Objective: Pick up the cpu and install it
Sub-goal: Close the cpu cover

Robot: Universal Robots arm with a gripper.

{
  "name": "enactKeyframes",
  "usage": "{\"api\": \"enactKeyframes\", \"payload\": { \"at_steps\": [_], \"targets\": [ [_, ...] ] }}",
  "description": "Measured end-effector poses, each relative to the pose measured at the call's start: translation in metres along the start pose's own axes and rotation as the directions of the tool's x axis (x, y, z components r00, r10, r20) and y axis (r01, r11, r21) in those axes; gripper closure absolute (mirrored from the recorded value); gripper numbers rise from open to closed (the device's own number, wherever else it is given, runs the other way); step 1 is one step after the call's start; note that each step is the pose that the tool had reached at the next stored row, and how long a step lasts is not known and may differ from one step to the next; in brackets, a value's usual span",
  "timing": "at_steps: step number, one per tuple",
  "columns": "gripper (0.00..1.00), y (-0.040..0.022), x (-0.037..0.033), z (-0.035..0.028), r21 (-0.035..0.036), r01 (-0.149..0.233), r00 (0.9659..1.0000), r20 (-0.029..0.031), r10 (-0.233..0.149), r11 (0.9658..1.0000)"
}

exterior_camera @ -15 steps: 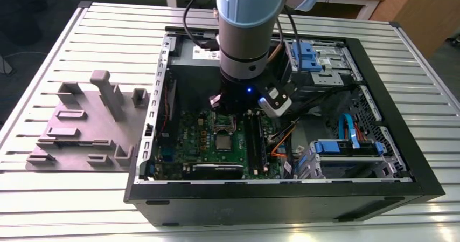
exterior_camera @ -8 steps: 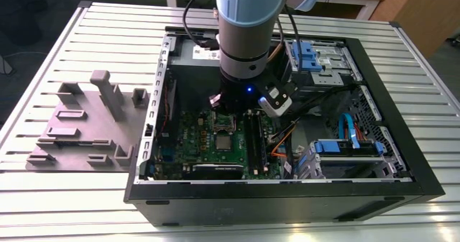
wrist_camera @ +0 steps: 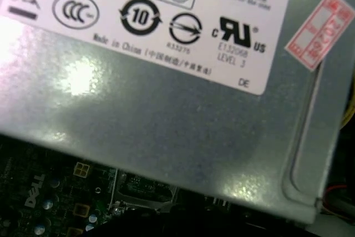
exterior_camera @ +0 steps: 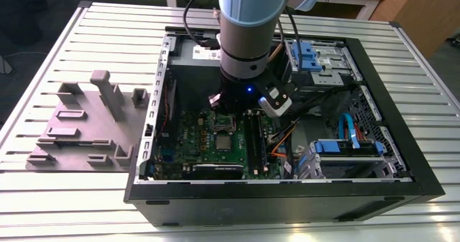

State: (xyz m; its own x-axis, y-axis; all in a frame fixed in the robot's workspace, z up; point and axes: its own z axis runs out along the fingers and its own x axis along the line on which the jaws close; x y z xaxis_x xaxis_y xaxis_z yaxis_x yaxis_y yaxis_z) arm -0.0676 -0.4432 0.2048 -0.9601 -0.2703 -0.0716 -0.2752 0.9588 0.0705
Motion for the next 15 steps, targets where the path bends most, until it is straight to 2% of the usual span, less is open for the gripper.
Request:
{"api": "enactKeyframes", "payload": {
  "at_steps": [3,9,13,15],
  "targets": [
    [0.9,-0.0001,-0.0001,-0.0005,-0.0004,0.0,1.0,-0.0006,0.0,1.0],
    [0.9,-0.0016,-0.0008,-0.0064,-0.0036,-0.001,1.0,-0.0057,0.001,1.0],
    [0.9,-0.0039,-0.0085,-0.0061,-0.0038,0.0,1.0,-0.0066,0.0,1.0],
    [0.9,-0.0042,-0.0097,-0.0055,-0.004,-0.001,1.0,-0.0095,0.0,1.0]
  ]
}}
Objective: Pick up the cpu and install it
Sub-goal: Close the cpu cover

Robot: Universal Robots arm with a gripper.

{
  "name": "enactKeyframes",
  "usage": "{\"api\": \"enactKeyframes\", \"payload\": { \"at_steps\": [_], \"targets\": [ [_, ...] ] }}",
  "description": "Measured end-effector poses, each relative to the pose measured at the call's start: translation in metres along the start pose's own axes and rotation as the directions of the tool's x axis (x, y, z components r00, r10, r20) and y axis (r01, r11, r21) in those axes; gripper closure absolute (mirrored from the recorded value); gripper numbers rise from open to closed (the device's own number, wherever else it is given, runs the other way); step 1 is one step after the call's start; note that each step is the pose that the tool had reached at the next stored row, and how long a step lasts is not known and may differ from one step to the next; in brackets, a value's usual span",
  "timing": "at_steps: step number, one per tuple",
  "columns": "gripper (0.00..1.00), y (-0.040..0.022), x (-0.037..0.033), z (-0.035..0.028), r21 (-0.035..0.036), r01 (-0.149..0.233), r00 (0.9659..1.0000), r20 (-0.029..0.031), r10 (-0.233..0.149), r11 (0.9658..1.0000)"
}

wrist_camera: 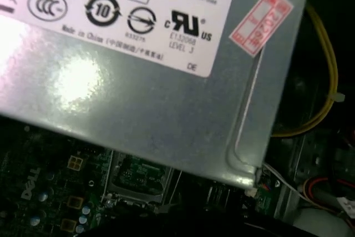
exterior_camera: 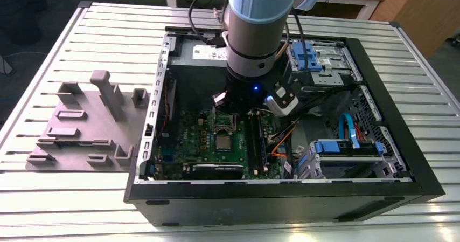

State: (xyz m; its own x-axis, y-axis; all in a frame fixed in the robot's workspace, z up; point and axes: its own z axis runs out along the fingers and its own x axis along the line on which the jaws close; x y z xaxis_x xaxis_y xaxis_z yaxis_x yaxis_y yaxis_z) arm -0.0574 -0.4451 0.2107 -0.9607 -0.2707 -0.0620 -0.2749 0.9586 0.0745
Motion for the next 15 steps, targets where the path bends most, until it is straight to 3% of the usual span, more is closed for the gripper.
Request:
{"api": "enactKeyframes", "payload": {
  "at_steps": [9,11,15],
  "targets": [
    [0.9,0.0001,0.0003,0.0017,0.0037,0.0,1.0,-0.0046,0.0,1.0],
    [0.9,0.0002,0.0002,0.0017,0.0011,-0.001,0.9999,-0.0135,0.001,1.0],
    [0.9,0.0001,0.0002,0.0016,0.0005,-0.001,0.9999,-0.0167,0.001,1.0]
  ]
}}
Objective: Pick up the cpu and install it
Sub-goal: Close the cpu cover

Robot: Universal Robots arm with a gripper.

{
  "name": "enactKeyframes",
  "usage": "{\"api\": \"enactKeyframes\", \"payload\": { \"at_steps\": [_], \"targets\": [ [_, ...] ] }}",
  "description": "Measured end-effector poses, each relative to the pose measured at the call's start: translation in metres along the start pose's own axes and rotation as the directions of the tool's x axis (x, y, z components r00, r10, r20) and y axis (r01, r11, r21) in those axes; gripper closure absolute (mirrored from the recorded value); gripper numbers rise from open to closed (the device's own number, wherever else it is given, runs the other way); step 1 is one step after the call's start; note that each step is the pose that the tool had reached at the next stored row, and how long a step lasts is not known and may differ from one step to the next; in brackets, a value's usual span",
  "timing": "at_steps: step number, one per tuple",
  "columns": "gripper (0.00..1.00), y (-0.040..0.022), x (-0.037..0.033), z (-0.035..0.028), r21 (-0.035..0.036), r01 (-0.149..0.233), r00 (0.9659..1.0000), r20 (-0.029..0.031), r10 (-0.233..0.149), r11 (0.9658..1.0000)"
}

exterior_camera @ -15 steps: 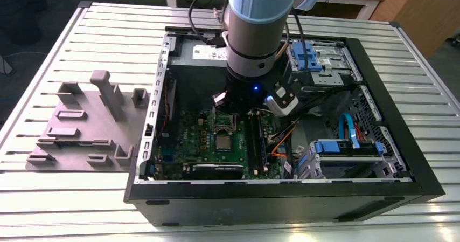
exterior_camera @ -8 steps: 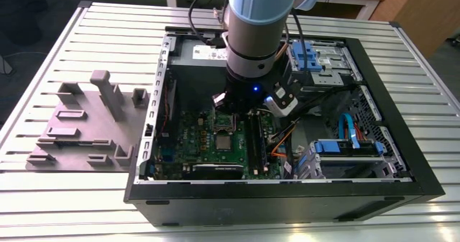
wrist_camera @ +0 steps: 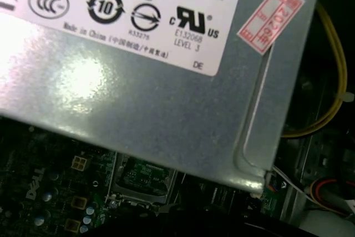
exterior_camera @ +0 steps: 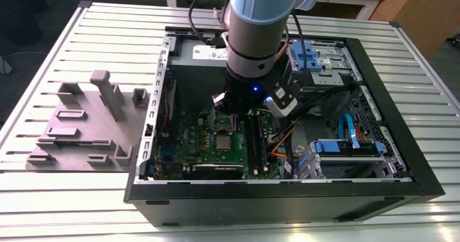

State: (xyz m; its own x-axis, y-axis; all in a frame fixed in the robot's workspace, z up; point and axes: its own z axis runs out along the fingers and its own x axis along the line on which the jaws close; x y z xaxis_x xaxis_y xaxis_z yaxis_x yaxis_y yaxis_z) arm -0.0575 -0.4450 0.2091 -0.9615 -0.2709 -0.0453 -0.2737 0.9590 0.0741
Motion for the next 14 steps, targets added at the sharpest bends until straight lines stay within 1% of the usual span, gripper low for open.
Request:
{"api": "enactKeyframes", "payload": {
  "at_steps": [6,14],
  "targets": [
    [0.9,-0.0002,0.0001,0.0029,-0.0002,0.0,1.0,-0.0001,0.0,1.0],
    [0.9,-0.0002,0.0004,0.0042,0.0,0.0,1.0,-0.0002,0.0,1.0]
  ]
}}
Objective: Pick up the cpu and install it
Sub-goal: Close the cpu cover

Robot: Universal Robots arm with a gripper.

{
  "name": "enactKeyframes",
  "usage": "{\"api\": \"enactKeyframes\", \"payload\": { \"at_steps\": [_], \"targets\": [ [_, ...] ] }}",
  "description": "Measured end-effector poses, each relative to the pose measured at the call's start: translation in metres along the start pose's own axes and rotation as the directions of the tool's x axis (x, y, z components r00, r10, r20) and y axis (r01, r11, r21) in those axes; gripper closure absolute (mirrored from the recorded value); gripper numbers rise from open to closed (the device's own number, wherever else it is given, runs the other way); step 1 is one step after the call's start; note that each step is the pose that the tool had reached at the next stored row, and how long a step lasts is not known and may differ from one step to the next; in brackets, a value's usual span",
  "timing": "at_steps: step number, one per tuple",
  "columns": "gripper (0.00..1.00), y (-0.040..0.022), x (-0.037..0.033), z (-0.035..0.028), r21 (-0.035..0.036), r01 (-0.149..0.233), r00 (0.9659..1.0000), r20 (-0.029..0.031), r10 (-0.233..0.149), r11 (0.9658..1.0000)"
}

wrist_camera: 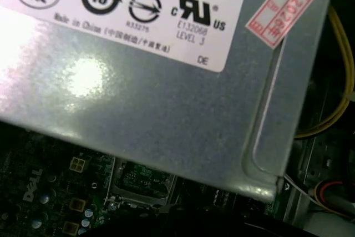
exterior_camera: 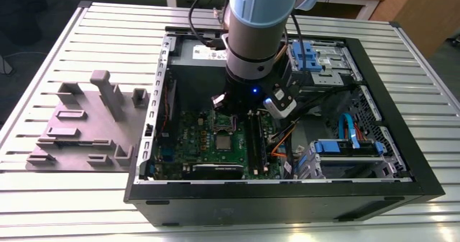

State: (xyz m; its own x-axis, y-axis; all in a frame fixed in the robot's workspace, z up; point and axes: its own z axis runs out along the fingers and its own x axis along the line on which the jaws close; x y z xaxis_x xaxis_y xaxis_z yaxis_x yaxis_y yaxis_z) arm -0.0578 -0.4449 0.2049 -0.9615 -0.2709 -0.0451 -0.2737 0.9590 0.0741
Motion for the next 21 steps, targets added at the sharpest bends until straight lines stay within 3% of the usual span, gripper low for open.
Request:
{"api": "enactKeyframes", "payload": {
  "at_steps": [17,21],
  "targets": [
    [0.9,0.0013,0.0046,0.0006,-0.0001,0.0,1.0,0.0002,0.0,1.0],
    [0.9,0.0005,0.0049,-0.0023,-0.0043,0.0,1.0,0.0015,0.0,1.0]
  ]
}}
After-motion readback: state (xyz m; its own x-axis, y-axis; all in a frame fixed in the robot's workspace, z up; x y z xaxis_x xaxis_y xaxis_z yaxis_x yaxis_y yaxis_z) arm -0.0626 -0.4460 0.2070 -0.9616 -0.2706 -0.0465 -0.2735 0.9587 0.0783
